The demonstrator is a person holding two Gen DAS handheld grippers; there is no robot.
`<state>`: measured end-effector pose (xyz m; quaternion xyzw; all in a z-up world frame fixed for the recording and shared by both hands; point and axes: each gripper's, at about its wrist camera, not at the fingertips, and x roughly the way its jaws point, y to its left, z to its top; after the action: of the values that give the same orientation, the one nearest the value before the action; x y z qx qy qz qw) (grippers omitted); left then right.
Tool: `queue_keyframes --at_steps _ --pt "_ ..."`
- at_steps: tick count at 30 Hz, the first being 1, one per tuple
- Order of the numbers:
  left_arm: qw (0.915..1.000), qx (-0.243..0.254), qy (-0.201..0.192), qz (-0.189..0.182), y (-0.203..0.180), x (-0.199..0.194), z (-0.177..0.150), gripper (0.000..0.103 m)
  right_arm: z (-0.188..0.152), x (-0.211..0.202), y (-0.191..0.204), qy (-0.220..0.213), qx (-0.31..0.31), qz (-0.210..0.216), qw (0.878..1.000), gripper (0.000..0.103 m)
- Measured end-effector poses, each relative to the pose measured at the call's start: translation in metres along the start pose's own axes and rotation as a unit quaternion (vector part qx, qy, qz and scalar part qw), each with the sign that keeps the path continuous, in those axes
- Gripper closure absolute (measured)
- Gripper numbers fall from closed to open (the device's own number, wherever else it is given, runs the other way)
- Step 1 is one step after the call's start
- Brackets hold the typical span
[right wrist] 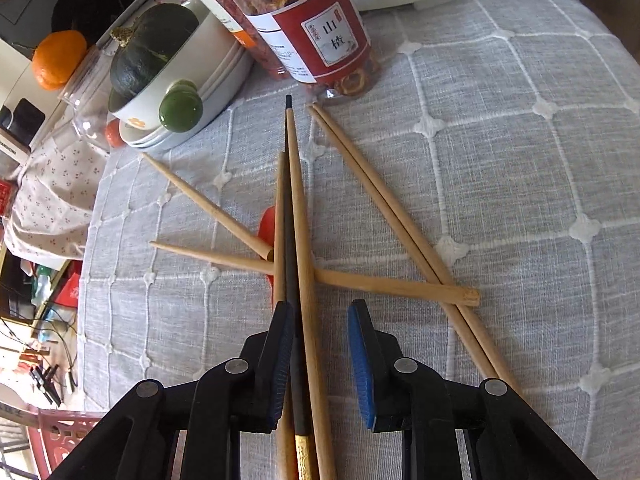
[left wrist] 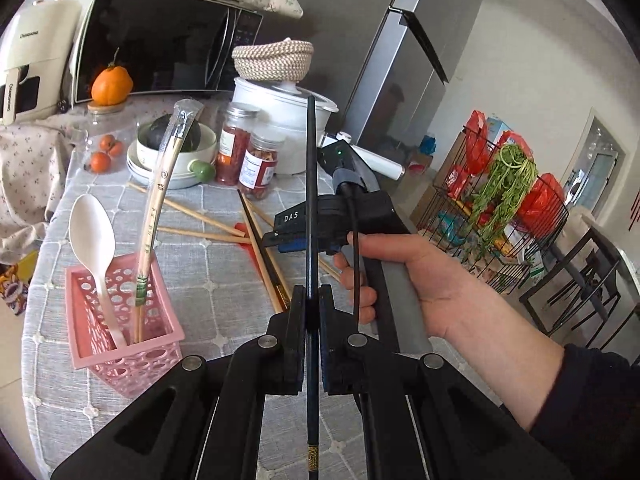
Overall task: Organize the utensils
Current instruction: 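Lift the black chopstick with the left tool while the right tool grasps a wooden chopstick, then lower both chopsticks into the pink basket and open both tools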
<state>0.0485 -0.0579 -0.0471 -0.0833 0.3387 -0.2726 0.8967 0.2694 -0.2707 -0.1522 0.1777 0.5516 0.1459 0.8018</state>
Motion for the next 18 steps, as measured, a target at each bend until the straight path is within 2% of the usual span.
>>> queue_keyframes --at_steps 2,3,7,10,14,18 --pt "0.9999 0.011 -0.006 0.005 -0.001 -0.003 -0.001 0.098 0.001 0.004 -0.001 0.002 0.007 0.016 1.000 0.081" --pt "0.9998 0.016 -0.009 0.007 -0.002 -0.005 -0.002 0.098 0.000 0.008 -0.001 0.007 0.008 0.016 1.000 0.086" --pt "0.9997 0.018 -0.015 0.007 0.000 -0.011 -0.002 0.098 -0.001 0.006 0.004 0.005 0.018 0.002 1.000 0.095" --pt "0.9993 0.027 -0.025 0.007 -0.002 -0.018 -0.002 0.098 0.002 -0.012 0.005 -0.010 0.033 0.023 0.999 0.095" --pt "0.9984 0.036 -0.043 0.000 -0.006 -0.029 0.001 0.098 0.004 -0.038 0.013 -0.040 0.025 0.025 0.999 0.095" --pt "0.9960 0.036 -0.082 0.001 -0.003 -0.051 0.012 0.097 0.003 -0.067 0.028 -0.077 0.012 0.041 0.996 0.095"
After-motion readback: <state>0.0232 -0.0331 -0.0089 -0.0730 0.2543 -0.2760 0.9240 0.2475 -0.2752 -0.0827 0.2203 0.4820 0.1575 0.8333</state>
